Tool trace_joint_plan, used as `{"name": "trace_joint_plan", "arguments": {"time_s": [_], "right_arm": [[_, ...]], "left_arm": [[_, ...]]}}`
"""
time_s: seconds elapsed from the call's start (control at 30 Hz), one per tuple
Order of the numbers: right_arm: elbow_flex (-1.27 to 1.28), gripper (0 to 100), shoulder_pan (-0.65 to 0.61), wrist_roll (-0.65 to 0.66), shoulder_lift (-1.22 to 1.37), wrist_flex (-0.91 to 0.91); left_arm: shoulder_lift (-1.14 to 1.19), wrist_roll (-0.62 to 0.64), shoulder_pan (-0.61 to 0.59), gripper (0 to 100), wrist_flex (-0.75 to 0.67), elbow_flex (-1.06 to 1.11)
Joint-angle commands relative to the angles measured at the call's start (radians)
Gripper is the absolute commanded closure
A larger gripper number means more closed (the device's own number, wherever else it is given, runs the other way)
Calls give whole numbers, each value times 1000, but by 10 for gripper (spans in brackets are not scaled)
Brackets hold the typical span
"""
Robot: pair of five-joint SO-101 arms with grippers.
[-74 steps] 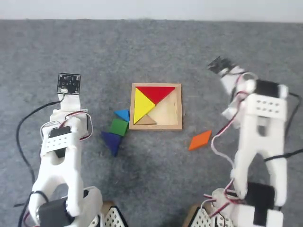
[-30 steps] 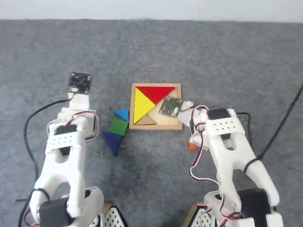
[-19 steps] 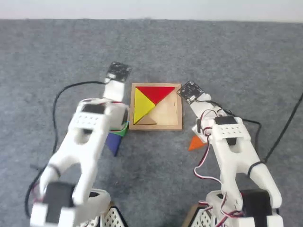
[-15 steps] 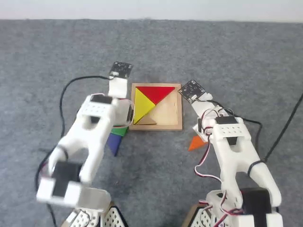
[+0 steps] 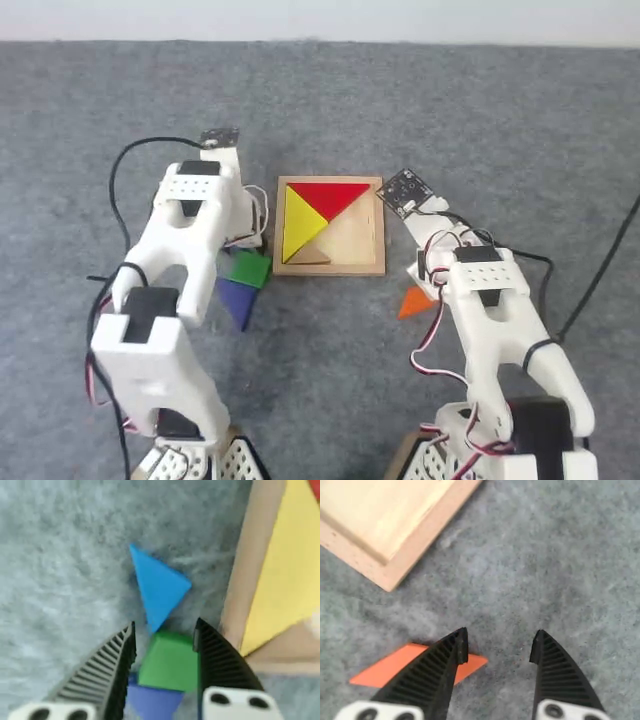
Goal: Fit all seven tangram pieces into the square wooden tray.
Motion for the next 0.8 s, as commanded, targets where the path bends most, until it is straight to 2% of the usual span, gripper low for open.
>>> {"name": "trace_joint_plan", "arguments": {"time_s": [0.0, 0.1, 0.23, 0.43, 0.6, 0.77], "right_arm": [[-8, 783, 10, -9, -4, -15], [-8, 783, 10, -9, -4, -15], [-8, 783, 10, -9, -4, -15], [-8, 783, 10, -9, -4, -10], [-6, 783, 8, -9, -4, -10], [-6, 783, 8, -9, -4, -10]], "left_arm": [[-114, -149, -11, 812, 58, 44], [-265, -149, -11, 810, 11, 197], [-571, -69, -11, 808, -107, 447], [-967, -17, -12, 775, -126, 722], [-950, 25, -46, 765, -135, 753], [-701, -15, -48, 765, -100, 688]]}}
